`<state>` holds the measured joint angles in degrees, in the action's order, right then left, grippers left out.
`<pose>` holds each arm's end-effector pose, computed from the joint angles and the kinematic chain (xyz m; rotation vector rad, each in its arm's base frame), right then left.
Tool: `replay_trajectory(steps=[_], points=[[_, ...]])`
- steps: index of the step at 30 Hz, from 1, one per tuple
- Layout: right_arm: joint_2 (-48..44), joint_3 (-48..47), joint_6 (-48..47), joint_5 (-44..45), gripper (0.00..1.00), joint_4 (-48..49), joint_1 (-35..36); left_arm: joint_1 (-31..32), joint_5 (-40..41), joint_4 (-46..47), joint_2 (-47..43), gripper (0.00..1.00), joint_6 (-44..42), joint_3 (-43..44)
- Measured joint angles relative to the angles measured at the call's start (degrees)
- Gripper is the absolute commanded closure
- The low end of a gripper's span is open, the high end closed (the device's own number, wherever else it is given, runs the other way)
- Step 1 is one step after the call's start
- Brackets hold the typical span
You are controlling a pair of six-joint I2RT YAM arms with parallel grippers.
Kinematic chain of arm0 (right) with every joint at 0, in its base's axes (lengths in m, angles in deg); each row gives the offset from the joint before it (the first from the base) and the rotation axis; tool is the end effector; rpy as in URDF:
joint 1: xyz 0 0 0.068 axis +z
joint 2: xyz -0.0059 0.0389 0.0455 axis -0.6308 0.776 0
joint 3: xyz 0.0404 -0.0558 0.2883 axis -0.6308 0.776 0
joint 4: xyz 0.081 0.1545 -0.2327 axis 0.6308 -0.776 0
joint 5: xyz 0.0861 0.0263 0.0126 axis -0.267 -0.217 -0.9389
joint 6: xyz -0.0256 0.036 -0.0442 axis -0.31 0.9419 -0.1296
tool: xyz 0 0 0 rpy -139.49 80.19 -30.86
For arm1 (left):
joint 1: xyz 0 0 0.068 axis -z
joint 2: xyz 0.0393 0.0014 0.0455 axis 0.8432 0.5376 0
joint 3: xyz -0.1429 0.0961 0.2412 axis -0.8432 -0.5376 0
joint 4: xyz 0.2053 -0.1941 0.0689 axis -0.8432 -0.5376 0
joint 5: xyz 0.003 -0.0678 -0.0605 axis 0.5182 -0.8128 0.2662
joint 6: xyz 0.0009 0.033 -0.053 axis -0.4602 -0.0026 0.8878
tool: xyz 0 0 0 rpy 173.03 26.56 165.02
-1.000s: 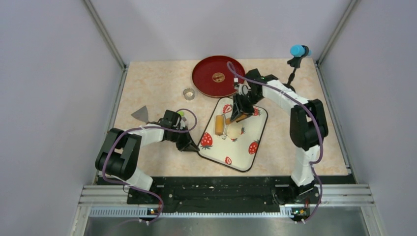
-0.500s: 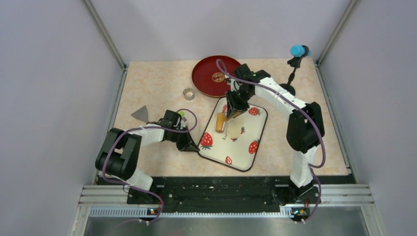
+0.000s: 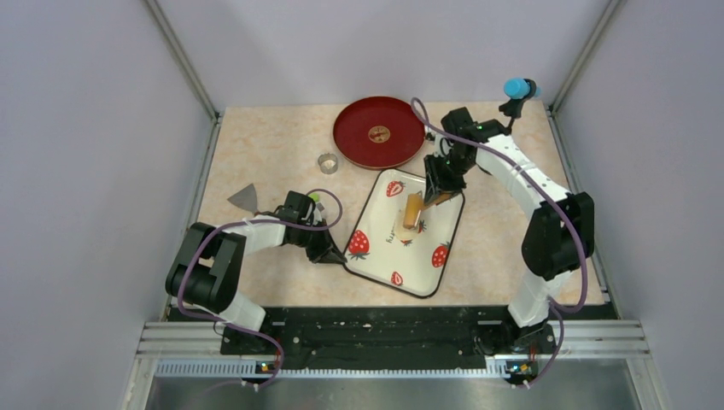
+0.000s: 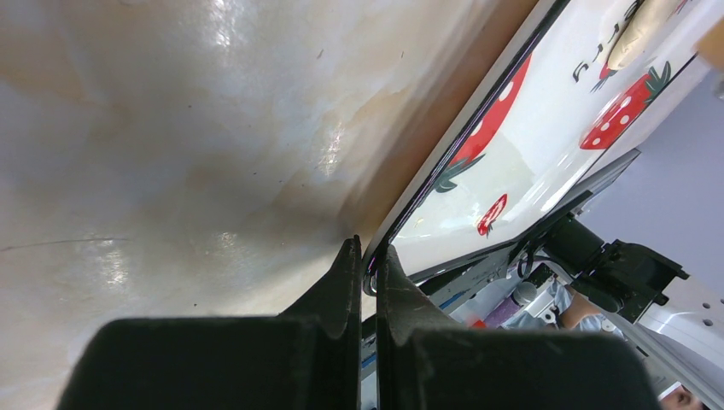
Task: Roll out the dumpling wrappers from the dough
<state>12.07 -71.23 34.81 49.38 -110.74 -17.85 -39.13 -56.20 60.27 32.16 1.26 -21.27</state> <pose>0.3634 0.1576 0.3015 -0.3645 2.8434 0.5726 0.2542 -0.1119 0.1175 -0.4367 2.8921 -1.0438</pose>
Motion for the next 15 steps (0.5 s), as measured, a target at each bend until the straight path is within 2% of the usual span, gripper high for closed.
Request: replay_trajectory(steps=[5,15], points=[[0.3,5.1,-0.5,-0.5,1.0,-0.3,0.0,0.0,0.0,0.0,0.0,1.0,0.0,0.0],[0.3,9.4,-1.1,-3.1,1.0,3.4,-0.2,0.0,0.0,0.0,0.0,1.0,0.0,0.0]])
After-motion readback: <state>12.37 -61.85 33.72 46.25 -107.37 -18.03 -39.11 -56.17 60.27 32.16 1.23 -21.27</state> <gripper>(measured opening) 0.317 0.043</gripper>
